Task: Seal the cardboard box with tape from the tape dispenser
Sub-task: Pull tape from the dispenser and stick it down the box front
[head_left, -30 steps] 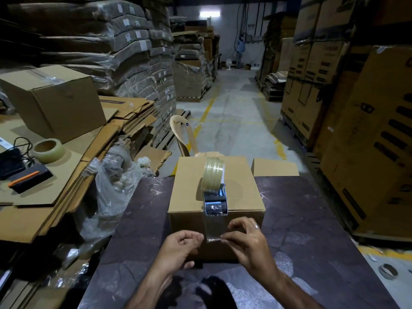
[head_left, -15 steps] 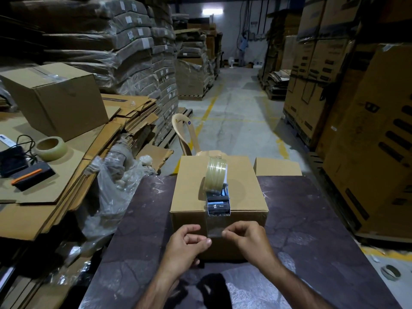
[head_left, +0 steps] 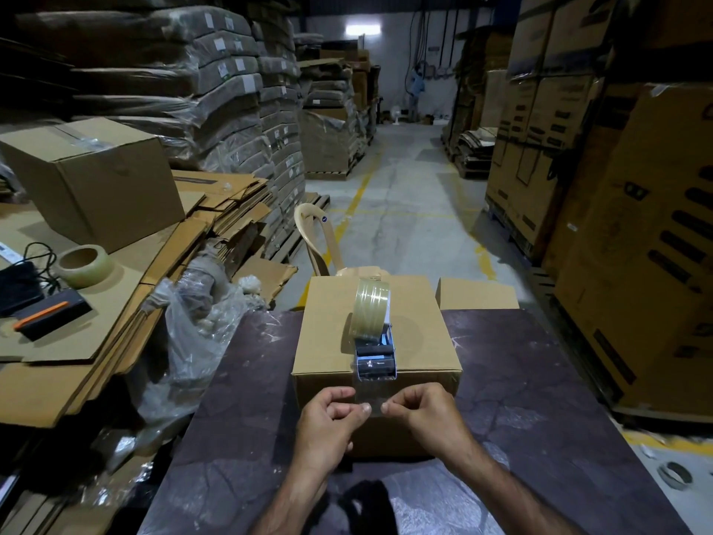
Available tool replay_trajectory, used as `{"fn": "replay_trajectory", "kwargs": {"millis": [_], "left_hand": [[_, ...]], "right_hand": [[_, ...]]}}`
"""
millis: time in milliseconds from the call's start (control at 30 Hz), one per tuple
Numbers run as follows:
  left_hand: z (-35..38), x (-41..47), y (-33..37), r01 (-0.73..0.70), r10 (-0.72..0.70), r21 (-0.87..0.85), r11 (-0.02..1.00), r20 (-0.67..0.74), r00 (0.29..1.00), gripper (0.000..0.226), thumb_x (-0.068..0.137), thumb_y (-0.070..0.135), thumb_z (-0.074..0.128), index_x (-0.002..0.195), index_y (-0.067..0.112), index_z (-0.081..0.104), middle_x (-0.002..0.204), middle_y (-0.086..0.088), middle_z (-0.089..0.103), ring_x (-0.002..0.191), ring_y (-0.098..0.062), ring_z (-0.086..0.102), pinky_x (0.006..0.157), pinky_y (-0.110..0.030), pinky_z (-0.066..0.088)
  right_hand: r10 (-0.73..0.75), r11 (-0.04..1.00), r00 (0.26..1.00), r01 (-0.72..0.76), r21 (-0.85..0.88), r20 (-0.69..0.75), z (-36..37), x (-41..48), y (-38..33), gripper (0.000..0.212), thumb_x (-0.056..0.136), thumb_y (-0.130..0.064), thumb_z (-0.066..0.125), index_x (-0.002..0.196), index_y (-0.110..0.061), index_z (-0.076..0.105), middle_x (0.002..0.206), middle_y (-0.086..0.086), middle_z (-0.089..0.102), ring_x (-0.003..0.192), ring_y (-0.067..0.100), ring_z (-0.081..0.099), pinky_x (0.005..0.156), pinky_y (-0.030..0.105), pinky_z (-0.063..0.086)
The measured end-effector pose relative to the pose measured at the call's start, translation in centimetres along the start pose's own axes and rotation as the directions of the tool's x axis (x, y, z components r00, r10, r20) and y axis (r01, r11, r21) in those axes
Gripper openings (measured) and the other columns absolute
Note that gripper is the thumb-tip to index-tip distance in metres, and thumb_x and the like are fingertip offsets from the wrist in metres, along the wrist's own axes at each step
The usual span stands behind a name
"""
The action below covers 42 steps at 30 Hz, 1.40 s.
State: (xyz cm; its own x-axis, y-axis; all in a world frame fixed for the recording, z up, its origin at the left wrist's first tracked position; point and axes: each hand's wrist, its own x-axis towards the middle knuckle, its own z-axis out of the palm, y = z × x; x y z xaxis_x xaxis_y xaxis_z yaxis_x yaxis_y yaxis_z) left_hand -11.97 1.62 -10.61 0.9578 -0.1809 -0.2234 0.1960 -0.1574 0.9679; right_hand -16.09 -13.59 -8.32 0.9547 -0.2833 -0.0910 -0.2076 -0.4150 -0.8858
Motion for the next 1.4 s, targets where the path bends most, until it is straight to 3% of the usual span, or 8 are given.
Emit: {"fn": "replay_trajectory", "kwargs": {"millis": [267,467,600,767,900,1133,1300,1400], "left_hand": [[0.2,0.2,-0.3,-0.047,0.049,0.064,0.997,-0.023,0.999,0.024,0.08,0.015,0.075,0.099,0.023,0.062,0.071,0.001,0.074,0.067,-0.013,0.065,0.051,-0.026,0.046],[0.2,0.2,0.2,-0.116,0.124,0.16,0.98,-0.039,0.992,0.032,0.079,0.012,0.076,0.1,0.029,0.059,0.067,0.0,0.073,0.073,-0.01,0.069,0.071,-0.025,0.05],[0.4,0.0,0.5,-0.13,0.139,0.19,0.973,-0.036,0.99,0.034,0.079,0.012,0.075,0.101,0.031,0.058,0.065,0.0,0.072,0.072,-0.007,0.068,0.078,-0.027,0.052],[0.4,-0.3,0.8,-0.149,0.161,0.234,0.961,-0.035,0.986,0.033,0.081,0.013,0.073,0.104,0.032,0.058,0.066,0.001,0.071,0.072,-0.004,0.066,0.076,-0.022,0.049],[0.6,-0.5,1.2,-0.151,0.164,0.255,0.955,-0.033,0.986,0.033,0.081,0.014,0.073,0.104,0.032,0.056,0.068,0.001,0.071,0.073,-0.002,0.065,0.069,-0.017,0.045],[0.7,-0.5,1.2,-0.174,0.191,0.289,0.941,-0.029,0.981,0.032,0.08,0.014,0.074,0.103,0.03,0.058,0.063,0.004,0.07,0.062,0.006,0.06,0.062,-0.013,0.041],[0.2,-0.1,1.0,-0.17,0.194,0.298,0.939,-0.051,0.98,0.034,0.079,0.011,0.074,0.104,0.029,0.06,0.063,0.002,0.069,0.067,-0.003,0.064,0.07,-0.019,0.047],[0.0,0.1,1.1,-0.191,0.212,0.321,0.928,-0.029,0.977,0.036,0.079,0.01,0.075,0.101,0.032,0.058,0.063,0.004,0.069,0.066,-0.002,0.063,0.068,-0.015,0.046]], "right_hand": [[0.014,1.0,1.0,-0.015,-0.019,-0.016,0.1,-0.2,-0.4,0.021,0.082,-0.023,0.073,0.061,-0.022,0.068,0.049,-0.02,0.062,0.048,-0.01,0.053,0.052,0.011,0.037],[0.048,0.998,0.999,-0.048,-0.049,0.0,0.1,-0.1,-0.9,0.017,0.082,-0.026,0.073,0.067,-0.018,0.073,0.055,-0.011,0.064,0.052,-0.008,0.055,0.055,0.013,0.039],[0.069,0.996,0.997,-0.067,-0.058,0.023,-0.2,0.0,-1.4,0.018,0.082,-0.025,0.073,0.065,-0.019,0.071,0.044,-0.017,0.059,0.046,-0.011,0.052,0.047,0.008,0.035],[0.102,0.992,0.995,-0.101,-0.079,0.004,-0.3,0.2,-1.6,0.02,0.078,-0.024,0.077,0.06,-0.021,0.07,0.043,-0.016,0.058,0.041,-0.01,0.051,0.042,0.01,0.034],[0.098,0.989,0.995,-0.1,-0.112,-0.025,-0.2,0.1,-1.5,0.014,0.076,-0.021,0.078,0.063,-0.019,0.073,0.06,-0.009,0.069,0.054,-0.006,0.059,0.049,0.011,0.041],[0.112,0.985,0.992,-0.12,-0.127,-0.065,-0.1,0.0,-1.2,0.01,0.073,-0.018,0.078,0.064,-0.017,0.075,0.063,-0.007,0.071,0.057,-0.003,0.06,0.054,0.014,0.045],[0.115,0.981,0.982,-0.136,-0.136,-0.152,-0.9,0.3,-1.3,0.015,0.071,-0.013,0.081,0.064,-0.019,0.069,0.07,-0.007,0.07,0.067,0.002,0.063,0.057,0.015,0.048],[0.136,0.981,0.984,-0.15,-0.122,-0.117,-1.7,0.5,-1.1,0.012,0.072,-0.011,0.081,0.073,-0.015,0.07,0.074,-0.003,0.071,0.07,0.006,0.066,0.054,0.017,0.05]]}}
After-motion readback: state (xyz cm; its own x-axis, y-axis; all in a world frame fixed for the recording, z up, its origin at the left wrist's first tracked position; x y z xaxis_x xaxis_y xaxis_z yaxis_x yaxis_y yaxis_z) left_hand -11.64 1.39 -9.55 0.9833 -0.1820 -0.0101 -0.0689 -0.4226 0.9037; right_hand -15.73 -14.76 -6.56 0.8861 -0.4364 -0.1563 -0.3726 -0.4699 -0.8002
